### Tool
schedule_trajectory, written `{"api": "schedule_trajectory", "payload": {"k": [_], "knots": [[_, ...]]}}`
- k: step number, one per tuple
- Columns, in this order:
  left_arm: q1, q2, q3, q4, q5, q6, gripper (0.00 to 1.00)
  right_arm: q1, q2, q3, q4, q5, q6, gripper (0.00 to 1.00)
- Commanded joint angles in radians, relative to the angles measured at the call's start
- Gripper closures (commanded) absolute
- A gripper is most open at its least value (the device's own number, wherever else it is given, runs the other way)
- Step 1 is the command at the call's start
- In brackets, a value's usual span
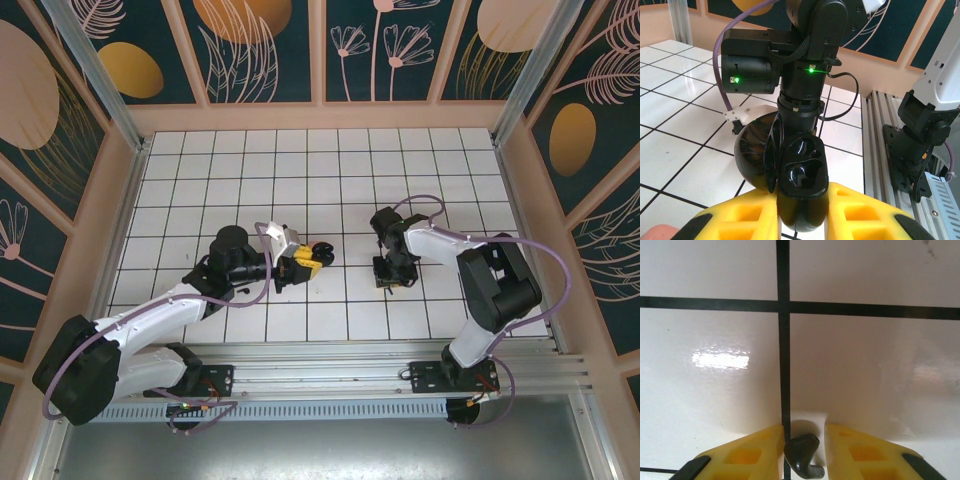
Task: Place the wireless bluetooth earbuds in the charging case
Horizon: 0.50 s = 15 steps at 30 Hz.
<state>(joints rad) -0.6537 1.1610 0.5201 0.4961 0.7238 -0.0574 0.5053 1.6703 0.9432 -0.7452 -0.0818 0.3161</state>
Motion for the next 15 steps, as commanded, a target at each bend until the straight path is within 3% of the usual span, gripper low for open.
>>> {"api": "schedule_trajectory", "payload": {"k": [1, 10, 15], "knots": [[-0.004, -0.019, 0.029, -0.001, 0.008, 0.009, 0.77, -0.003, 0.024, -0.016, 0.007, -0.003, -0.002, 0.76], [-0.004, -0.018, 0.011, 0.021, -0.03, 0.026, 0.78, -0.003, -0.074, -0.022, 0.052, -0.018, 0.014, 0.8], [-0.003, -0.019, -0.051, 0.166, -0.116, 0.016, 0.78, -0.002, -0.217, -0.044, 0.178, -0.059, 0.064, 0.8]]}}
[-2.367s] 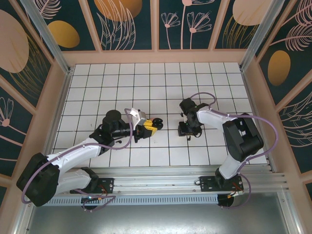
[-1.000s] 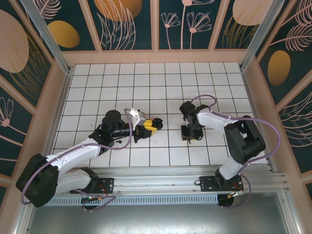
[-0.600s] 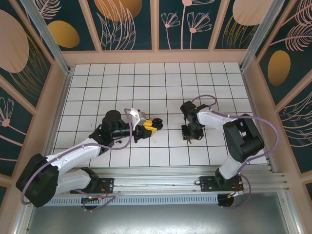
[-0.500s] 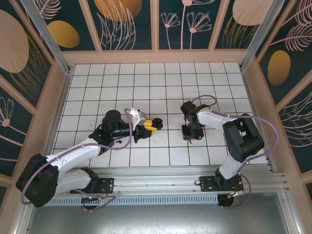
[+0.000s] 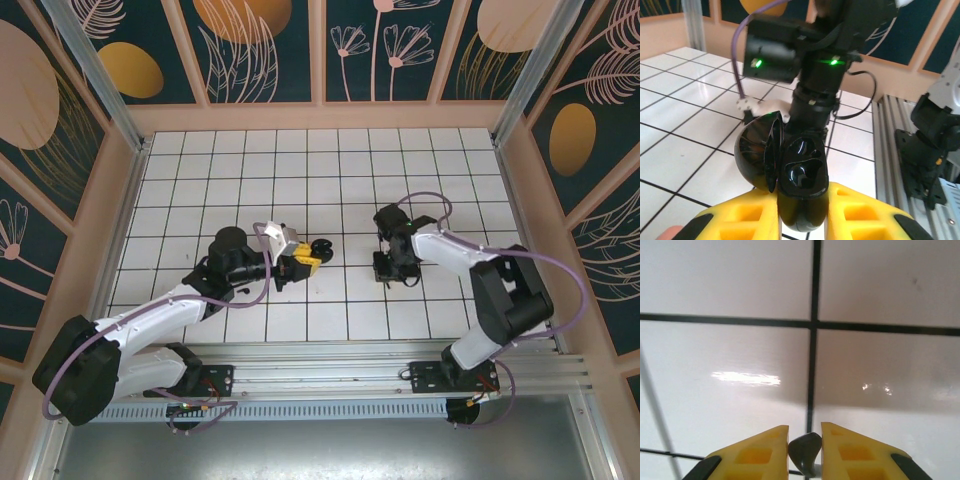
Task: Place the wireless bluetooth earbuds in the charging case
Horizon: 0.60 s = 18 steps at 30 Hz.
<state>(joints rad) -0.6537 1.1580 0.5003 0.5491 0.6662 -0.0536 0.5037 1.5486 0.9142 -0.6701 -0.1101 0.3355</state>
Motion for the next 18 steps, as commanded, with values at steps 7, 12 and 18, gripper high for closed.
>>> {"api": "schedule_trajectory", "payload": {"k": [7, 12, 18], "knots": [[-0.005, 0.045, -0.07, 0.257, -0.144, 0.054, 0.79, 0.022, -0.3, -0.102, 0.402, -0.088, 0.146, 0.8], [-0.005, 0.099, -0.079, 0.328, -0.172, 0.068, 0.79, 0.089, -0.427, -0.207, 0.678, -0.106, 0.22, 0.8], [-0.004, 0.153, -0.076, 0.368, -0.199, 0.087, 0.79, 0.19, -0.492, -0.255, 0.862, -0.04, 0.245, 0.8]]}}
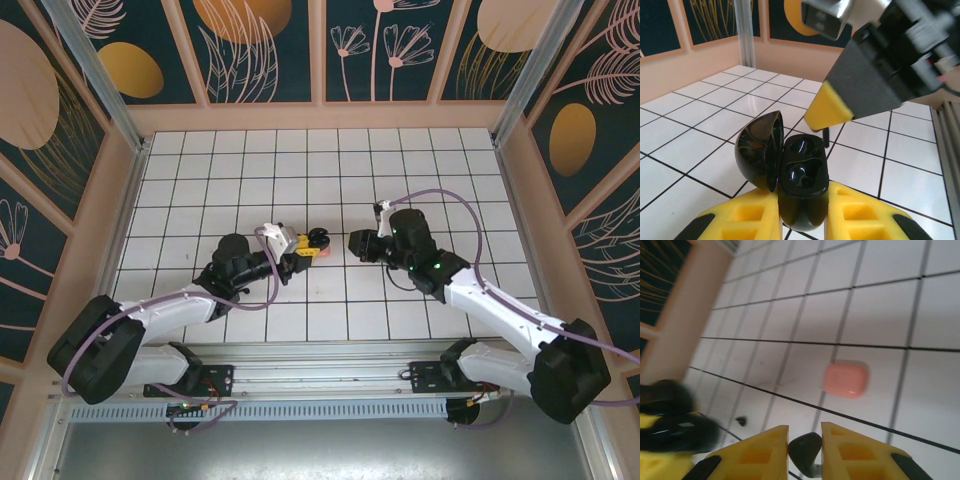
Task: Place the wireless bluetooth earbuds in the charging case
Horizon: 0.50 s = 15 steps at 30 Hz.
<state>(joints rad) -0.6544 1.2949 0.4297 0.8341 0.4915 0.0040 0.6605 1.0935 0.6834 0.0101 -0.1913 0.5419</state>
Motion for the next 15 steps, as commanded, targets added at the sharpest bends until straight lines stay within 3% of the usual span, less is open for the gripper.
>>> {"api": "schedule_trajectory", "payload": {"k": [1, 8, 15], "knots": [[-0.004, 0.019, -0.004, 0.086, -0.027, 0.033, 0.8, 0.042, -0.042, -0.032, 0.206, 0.047, 0.043, 0.8], [-0.008, 0.032, 0.007, 0.083, -0.035, 0.041, 0.8, 0.098, -0.054, -0.073, 0.362, 0.089, 0.063, 0.79], [-0.016, 0.02, 0.009, 0.068, -0.04, 0.048, 0.8, 0.12, 0.021, -0.037, 0.41, 0.069, 0.064, 0.79]]}}
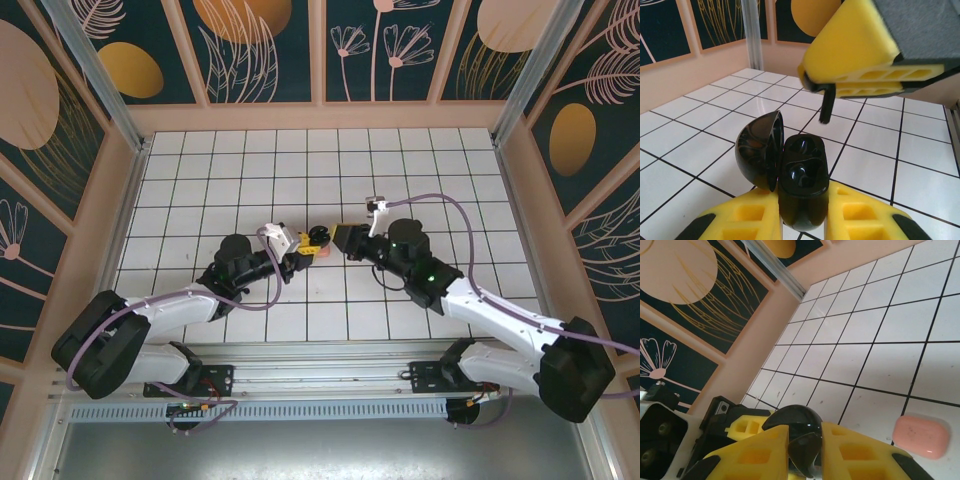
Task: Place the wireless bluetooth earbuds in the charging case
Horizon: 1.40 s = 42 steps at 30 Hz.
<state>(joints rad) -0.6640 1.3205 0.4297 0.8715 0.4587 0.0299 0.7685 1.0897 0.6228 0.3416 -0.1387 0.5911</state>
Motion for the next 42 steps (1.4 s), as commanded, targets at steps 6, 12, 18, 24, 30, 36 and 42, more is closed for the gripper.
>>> {"api": "schedule_trajectory", "payload": {"k": [6, 12, 18, 24, 30, 36, 42], "knots": [[-0.006, -0.012, 0.01, 0.029, -0.015, 0.019, 0.8, 0.027, 0.074, 0.052, 0.089, 0.004, 0.01, 0.8], [-0.006, -0.015, 0.011, 0.02, -0.028, 0.017, 0.8, 0.032, 0.064, 0.059, 0.087, 0.015, 0.001, 0.8], [-0.006, -0.013, 0.014, 0.018, -0.032, 0.004, 0.8, 0.038, 0.027, 0.055, 0.091, 0.045, -0.014, 0.8], [-0.007, -0.006, 0.02, 0.046, -0.012, -0.037, 0.8, 0.066, 0.038, 0.04, 0.151, 0.086, -0.036, 0.8], [-0.006, -0.007, 0.019, 0.077, -0.008, -0.075, 0.8, 0.079, 0.058, 0.035, 0.185, 0.11, -0.05, 0.8], [-0.007, -0.011, 0.014, 0.115, -0.009, -0.115, 0.8, 0.084, 0.078, 0.031, 0.188, 0.114, -0.05, 0.8], [-0.008, -0.01, 0.01, 0.135, -0.012, -0.131, 0.8, 0.093, 0.092, 0.025, 0.208, 0.12, -0.05, 0.81]]}}
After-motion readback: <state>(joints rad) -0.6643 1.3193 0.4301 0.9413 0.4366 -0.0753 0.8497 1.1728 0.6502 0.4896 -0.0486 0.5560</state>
